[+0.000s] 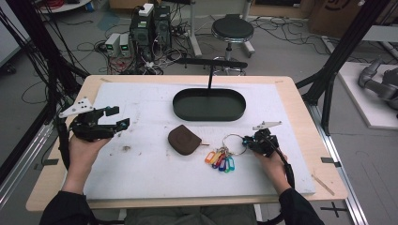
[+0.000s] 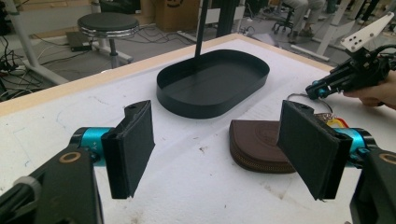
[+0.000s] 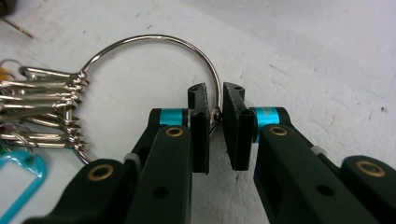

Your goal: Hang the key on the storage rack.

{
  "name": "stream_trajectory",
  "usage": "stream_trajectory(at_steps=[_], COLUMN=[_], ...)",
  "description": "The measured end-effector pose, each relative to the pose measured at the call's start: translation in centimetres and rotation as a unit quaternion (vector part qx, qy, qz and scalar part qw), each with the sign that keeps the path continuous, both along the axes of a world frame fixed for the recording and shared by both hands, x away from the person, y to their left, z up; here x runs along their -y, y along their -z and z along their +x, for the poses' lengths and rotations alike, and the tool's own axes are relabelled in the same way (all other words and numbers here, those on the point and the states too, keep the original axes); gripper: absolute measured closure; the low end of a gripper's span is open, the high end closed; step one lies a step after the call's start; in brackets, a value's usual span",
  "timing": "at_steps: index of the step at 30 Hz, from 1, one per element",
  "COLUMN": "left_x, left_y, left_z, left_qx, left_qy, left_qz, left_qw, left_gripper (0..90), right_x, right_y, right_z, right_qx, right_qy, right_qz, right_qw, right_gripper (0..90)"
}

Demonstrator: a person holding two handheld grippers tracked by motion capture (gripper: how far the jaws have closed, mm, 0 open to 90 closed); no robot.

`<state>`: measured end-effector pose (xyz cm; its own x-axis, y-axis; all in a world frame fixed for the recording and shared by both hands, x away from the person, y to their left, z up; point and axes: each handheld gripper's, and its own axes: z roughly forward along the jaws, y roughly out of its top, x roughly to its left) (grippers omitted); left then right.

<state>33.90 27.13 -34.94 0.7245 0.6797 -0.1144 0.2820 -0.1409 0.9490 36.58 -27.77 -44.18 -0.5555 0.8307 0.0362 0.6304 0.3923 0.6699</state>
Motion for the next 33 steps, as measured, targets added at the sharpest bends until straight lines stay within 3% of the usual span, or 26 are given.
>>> stream_trajectory(at_steps=[3,6,7,8,10,12,13,16,17,26,30,33], left_x=[0.0,-0.2,-0.2,-0.3,-0.4,-0.6,-0.6,-0.7,-0.6,-0.5,-0.4,-0.3], left_y=[0.1,0.1,0.1,0.0,0.0,0.0,0.0,0.0,0.0,0.1,0.1,0.1], left_z=[0.0,-0.1,-0.1,-0.1,-0.2,-0.2,-0.3,-0.3,-0.3,-0.2,-0.2,-0.2], left_qx=[-0.001,0.0,0.0,0.001,0.002,0.002,0.003,0.004,0.004,0.003,0.003,0.003], left_qy=[-0.002,-0.003,-0.004,-0.004,-0.006,-0.006,-0.008,-0.007,-0.008,-0.003,-0.003,-0.003], left_qz=[0.001,-0.001,-0.002,-0.003,-0.005,-0.004,-0.006,-0.006,-0.007,-0.005,-0.005,-0.006], left_qw=[1.0,1.0,1.0,1.0,1.0,1.0,1.0,0.9999,0.9999,1.0,1.0,1.0], left_gripper=[27.3,27.2,27.3,27.3,27.2,27.3,27.3,27.3,27.3,27.2,27.3,27.3], right_x=[0.2,0.2,0.4,0.7,0.9,1.2,1.4,1.5,1.5,1.1,0.9,0.7], right_y=[-0.1,-0.4,-0.6,-1.0,-1.2,-1.9,-2.8,-3.6,-4.0,-4.5,-4.5,-4.3], right_z=[0.1,0.1,0.1,-0.1,-0.1,-0.3,-0.7,-1.0,-1.4,-2.0,-2.1,-2.1], right_qx=[-0.007,-0.001,0.003,0.009,0.013,0.022,0.038,0.053,0.066,0.075,0.069,0.061], right_qy=[0.003,-0.001,0.001,0.002,0.002,0.002,0.0,-0.003,-0.006,-0.024,-0.032,-0.036], right_qz=[0.008,0.005,0.014,0.04,0.05,0.079,0.099,0.112,0.122,0.133,0.146,0.143], right_qw=[0.9999,1.0,0.9999,0.9992,0.9987,0.9967,0.9944,0.9923,0.9903,0.988,0.9863,0.9871], right_gripper=[85.6,85.8,85.6,85.4,85.3,85.1,84.8,84.8,84.8,84.5,83.9,84.2])
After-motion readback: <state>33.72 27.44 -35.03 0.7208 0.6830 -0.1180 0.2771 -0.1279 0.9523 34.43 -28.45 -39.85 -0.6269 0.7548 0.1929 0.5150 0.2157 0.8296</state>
